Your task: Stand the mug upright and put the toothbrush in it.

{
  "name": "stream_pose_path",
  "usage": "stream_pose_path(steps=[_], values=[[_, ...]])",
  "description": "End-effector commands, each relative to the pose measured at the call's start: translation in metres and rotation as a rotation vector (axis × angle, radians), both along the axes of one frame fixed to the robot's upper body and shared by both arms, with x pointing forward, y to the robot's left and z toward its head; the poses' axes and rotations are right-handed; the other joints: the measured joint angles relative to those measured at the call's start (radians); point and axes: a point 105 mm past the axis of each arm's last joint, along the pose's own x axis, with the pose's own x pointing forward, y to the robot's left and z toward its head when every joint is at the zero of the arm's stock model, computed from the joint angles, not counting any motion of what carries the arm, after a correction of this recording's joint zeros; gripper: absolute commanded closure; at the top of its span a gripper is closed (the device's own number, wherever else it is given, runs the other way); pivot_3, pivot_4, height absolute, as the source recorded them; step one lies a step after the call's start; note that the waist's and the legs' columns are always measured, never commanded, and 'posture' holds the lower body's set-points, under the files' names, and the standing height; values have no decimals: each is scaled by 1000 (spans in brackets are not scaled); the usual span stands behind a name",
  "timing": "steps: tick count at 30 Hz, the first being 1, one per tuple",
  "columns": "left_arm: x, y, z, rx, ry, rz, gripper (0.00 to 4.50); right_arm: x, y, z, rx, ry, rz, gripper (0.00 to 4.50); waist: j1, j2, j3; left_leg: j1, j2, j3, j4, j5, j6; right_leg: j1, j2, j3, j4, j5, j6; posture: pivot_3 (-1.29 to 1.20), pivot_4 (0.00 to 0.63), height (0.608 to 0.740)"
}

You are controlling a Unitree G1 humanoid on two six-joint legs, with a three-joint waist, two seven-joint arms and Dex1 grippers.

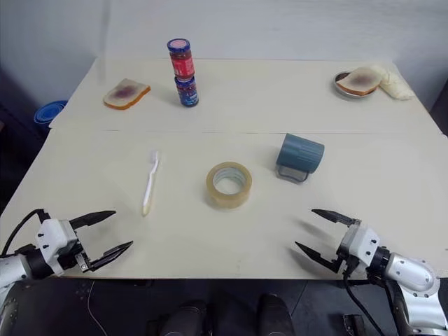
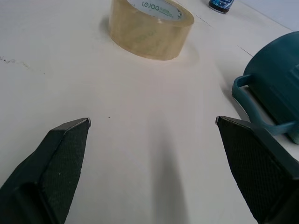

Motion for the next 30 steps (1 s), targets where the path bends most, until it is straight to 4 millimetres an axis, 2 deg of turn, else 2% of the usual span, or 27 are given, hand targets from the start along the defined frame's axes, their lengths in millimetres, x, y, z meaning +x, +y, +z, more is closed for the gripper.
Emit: stream_pose_path(steps=[1,5,22,30], values=[[-5,-3,7,17,-2,-26,0,2,-1,3,25,-10,-11,21,-1,0,0,0,0,0,0,0,0,0,0,0,0,0,0,0,150,740],[1,-1,17,-18,-52,19,0,5,0,6,32,-17,-15,21,-1,1,0,0,0,0,0,0,0,0,0,0,0,0,0,0,150,740],[-4,-13,17,-55,30,-45,0,7,4,9,30,-27,5,21,-1,1,0,0,0,0,0,0,0,0,1,-1,0,0,0,0,150,740],[0,-20,23,-99,-2,-70,0,5,9,12,48,-55,26,21,-1,1,0,0,0,0,0,0,0,0,1,-1,1,0,0,0,150,740]])
